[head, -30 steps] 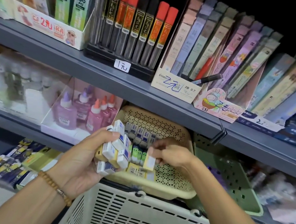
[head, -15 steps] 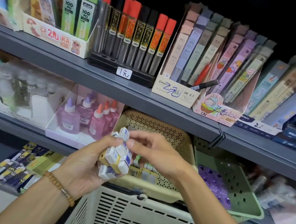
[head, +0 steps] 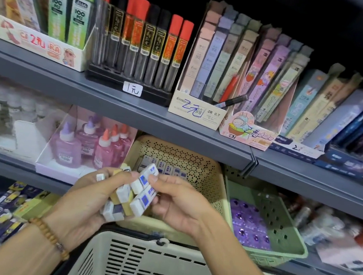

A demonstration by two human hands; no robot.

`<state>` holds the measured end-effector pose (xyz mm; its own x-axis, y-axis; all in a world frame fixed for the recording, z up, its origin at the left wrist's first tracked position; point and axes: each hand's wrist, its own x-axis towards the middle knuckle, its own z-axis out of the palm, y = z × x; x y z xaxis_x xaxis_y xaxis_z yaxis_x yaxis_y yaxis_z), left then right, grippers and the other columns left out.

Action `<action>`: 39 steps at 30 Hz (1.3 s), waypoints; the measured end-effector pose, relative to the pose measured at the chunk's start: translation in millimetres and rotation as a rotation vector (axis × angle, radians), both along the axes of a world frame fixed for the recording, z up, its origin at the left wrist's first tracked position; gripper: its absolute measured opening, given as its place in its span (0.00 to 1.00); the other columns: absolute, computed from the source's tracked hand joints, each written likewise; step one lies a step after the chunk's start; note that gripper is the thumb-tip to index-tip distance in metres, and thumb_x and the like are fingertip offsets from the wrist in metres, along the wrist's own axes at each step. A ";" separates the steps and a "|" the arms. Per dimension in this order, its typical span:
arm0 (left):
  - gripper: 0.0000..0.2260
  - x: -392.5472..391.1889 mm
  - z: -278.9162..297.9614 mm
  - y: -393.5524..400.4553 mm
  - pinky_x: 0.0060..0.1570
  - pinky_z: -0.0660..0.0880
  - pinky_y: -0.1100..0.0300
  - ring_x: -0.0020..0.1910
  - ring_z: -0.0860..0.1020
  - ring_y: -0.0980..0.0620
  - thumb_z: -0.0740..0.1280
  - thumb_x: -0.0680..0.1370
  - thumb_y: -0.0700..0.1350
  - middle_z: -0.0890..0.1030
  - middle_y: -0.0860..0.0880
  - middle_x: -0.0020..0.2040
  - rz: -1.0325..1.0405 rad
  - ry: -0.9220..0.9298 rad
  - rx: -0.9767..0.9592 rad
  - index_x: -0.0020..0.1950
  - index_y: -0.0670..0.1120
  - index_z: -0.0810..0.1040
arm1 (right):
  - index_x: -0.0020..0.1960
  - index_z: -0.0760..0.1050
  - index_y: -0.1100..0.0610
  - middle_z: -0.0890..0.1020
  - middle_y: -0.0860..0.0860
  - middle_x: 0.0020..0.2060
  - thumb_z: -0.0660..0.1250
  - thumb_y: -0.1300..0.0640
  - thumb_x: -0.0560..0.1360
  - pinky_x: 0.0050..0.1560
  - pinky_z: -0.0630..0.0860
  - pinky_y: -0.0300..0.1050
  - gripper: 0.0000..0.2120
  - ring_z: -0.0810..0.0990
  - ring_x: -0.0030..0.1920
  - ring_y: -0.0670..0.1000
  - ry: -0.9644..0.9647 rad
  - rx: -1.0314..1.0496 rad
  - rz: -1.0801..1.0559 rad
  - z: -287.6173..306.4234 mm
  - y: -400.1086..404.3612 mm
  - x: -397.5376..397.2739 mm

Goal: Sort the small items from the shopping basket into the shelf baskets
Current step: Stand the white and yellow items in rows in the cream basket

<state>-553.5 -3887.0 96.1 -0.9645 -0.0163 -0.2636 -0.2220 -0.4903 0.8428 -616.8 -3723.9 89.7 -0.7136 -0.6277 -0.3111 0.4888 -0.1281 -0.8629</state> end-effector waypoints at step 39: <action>0.11 -8.8 -3.0 -31.9 0.36 0.82 0.53 0.43 0.84 0.40 0.70 0.72 0.47 0.83 0.38 0.46 0.154 -0.144 0.346 0.45 0.39 0.80 | 0.53 0.79 0.42 0.83 0.38 0.49 0.66 0.44 0.78 0.48 0.72 0.30 0.06 0.81 0.50 0.41 0.762 0.792 -0.190 0.0 -26.8 -70.0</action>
